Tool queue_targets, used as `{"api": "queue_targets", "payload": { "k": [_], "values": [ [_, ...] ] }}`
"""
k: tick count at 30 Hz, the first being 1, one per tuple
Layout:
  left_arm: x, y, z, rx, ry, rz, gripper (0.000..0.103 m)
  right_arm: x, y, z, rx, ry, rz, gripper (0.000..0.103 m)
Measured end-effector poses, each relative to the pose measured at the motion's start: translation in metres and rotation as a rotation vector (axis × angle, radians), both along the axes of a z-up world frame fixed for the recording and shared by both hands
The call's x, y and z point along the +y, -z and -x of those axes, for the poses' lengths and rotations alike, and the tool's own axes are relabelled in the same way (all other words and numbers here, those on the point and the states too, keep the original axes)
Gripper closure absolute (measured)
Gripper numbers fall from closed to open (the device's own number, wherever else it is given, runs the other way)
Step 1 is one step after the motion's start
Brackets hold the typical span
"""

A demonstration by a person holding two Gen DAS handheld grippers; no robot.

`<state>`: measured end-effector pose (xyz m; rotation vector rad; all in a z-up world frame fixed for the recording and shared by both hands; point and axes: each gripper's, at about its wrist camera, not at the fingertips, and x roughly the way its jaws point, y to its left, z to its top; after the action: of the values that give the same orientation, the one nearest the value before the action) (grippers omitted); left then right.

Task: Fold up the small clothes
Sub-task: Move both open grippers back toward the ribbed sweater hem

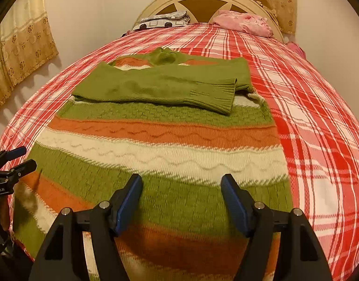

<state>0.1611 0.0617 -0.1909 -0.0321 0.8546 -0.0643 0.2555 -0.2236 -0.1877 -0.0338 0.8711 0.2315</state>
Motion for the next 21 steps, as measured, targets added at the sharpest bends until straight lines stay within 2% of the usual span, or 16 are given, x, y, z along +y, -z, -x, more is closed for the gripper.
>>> {"api": "queue_targets", "payload": {
  "k": [16, 21],
  "values": [
    [-0.001, 0.009, 0.029, 0.03, 0.02, 0.013, 0.009, 0.003, 0.003, 0.032, 0.008, -0.011, 0.005, 0.031],
    [-0.003, 0.011, 0.037, 0.034, 0.028, -0.001, 0.009, 0.006, 0.006, 0.045, 0.006, -0.021, 0.048, 0.031]
  ]
}}
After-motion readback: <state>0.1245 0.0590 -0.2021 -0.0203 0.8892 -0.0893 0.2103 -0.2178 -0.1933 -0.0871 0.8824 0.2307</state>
